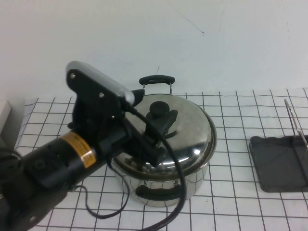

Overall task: Put pot lid on rack
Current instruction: Open the pot

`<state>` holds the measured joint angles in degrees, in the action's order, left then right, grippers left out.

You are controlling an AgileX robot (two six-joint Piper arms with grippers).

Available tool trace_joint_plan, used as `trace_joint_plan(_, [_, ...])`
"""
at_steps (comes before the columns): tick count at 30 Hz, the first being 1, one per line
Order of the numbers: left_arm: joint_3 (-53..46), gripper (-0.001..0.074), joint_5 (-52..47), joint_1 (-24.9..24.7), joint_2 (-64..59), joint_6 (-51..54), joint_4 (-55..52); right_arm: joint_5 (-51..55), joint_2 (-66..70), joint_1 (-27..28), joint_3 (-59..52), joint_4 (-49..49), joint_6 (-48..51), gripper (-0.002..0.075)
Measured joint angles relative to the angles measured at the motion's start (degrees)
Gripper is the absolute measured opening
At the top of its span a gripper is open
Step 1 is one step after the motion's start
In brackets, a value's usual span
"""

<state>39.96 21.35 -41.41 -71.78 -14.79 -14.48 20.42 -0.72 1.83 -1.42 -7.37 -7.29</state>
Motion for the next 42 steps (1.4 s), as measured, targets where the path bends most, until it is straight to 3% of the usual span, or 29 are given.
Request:
trace_joint_plan(6, [2.86, 0.0542, 7.56, -0.09, -9.20, 10.42, 6.80, 0.00, 0.00, 0.00, 0.00, 0.00, 0.00, -0.0003])
trace_joint_plan(10, [3.62, 0.0542, 11.92, 0.98, -13.68, 11.63, 10.46, 0.00, 0.00, 0.00, 0.00, 0.00, 0.00, -0.0003])
trace_joint_plan(24, [4.19, 0.0542, 21.78, 5.24, -22.37, 4.23, 11.63, 0.00, 0.00, 0.00, 0.00, -0.02, 0.00, -0.0003])
trace_joint_plan(26, [6.42, 0.0542, 23.45, 5.41, -26.67, 0.88, 5.62, 0.00, 0.00, 0.00, 0.00, -0.02, 0.00, -0.0003])
trace_joint_plan(36, [6.42, 0.0542, 20.56, 4.33, -26.90, 0.30, 5.23, 0.00, 0.00, 0.00, 0.00, -0.02, 0.00, -0.0003])
trace_joint_plan(39, [6.42, 0.0501, 20.32, 4.33, -26.90, 0.30, 5.23, 0.00, 0.00, 0.00, 0.00, -0.02, 0.00, -0.0003])
trace_joint_plan(42, [6.75, 0.0370, 20.19, 4.44, -26.78, -0.12, 5.30, 0.00, 0.00, 0.00, 0.00, -0.02, 0.00, -0.0003])
